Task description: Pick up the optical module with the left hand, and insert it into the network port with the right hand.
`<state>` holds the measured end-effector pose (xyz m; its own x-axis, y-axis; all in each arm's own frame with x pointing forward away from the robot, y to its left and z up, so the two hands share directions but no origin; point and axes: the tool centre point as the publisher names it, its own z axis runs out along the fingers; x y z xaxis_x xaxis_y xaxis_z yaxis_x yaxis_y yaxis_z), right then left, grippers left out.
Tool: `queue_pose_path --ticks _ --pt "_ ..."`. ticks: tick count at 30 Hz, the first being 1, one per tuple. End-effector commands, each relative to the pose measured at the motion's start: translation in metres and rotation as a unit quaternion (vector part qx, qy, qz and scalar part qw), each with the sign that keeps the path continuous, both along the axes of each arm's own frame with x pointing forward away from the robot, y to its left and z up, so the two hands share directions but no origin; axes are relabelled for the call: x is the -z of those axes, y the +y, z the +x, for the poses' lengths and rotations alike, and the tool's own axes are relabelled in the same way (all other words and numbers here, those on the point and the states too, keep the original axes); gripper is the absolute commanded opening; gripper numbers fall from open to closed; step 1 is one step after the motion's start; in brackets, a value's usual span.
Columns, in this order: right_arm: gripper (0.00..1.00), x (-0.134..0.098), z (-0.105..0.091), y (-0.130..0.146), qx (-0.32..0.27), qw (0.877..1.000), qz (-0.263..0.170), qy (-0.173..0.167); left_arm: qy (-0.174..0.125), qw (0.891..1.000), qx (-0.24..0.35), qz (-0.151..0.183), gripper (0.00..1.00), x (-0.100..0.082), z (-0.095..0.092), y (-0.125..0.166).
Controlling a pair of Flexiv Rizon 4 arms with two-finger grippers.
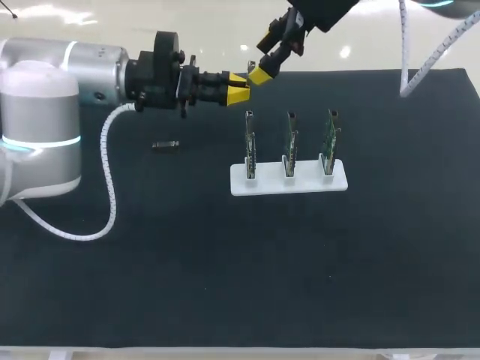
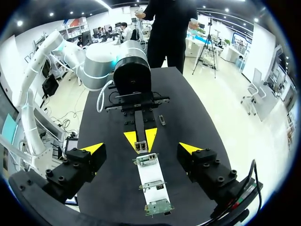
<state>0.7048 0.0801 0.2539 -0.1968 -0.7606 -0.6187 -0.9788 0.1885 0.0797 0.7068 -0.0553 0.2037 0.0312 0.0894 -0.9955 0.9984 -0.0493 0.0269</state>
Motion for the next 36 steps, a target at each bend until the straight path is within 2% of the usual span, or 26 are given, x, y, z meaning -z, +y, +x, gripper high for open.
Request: queue_pose_path --ticks 1,3,5,9,10,11,16,27,35,36 --pt "0.91 -0.0013 0.0042 0.0030 -0.004 1.000 -0.003 0.005 -0.001 1.000 -0.002 -0.001 0.00 0.0007 -0.0010 0.0000" --pt "0.82 -0.0011 0.0044 0.0035 -0.005 1.000 -0.003 0.005 -0.001 1.000 -0.002 -0.001 0.00 0.0007 -0.0010 0.0000" --pt "0.65 -0.0004 0.0044 0.0039 -0.005 1.000 -0.003 0.003 -0.001 1.000 -0.002 -0.001 0.00 0.0007 -0.0010 0.0000" --pt "0.64 0.0007 0.0053 0.0047 -0.008 1.000 -0.003 0.000 -0.001 1.000 -0.002 -0.001 0.00 0.0007 -0.0010 0.0000" --pt "0.53 0.0009 0.0055 0.0050 -0.008 1.000 -0.003 0.000 -0.001 1.000 -0.002 -0.001 0.00 0.0007 -0.0010 0.0000" --pt "0.47 0.0015 0.0054 0.0054 -0.008 1.000 -0.004 -0.001 -0.001 1.000 -0.002 -0.001 0.00 0.0007 -0.0010 0.0000" --pt "0.48 0.0034 0.0036 0.0079 -0.006 1.000 -0.004 -0.005 -0.001 1.000 -0.002 -0.001 0.00 0.0007 -0.0010 0.0000" --pt "0.45 0.0048 -0.0026 0.0109 -0.002 1.000 -0.005 -0.005 -0.001 1.000 -0.002 -0.001 0.00 0.0007 -0.0010 0.0000" --pt "0.28 0.0047 -0.0041 0.0097 -0.001 1.000 -0.008 -0.005 -0.001 1.000 -0.002 -0.001 0.00 0.0007 -0.0010 0.0000" --pt "0.18 0.0051 -0.0040 0.0096 -0.001 1.000 -0.008 -0.006 -0.001 1.000 -0.002 -0.001 0.00 0.0007 -0.0010 0.0000"
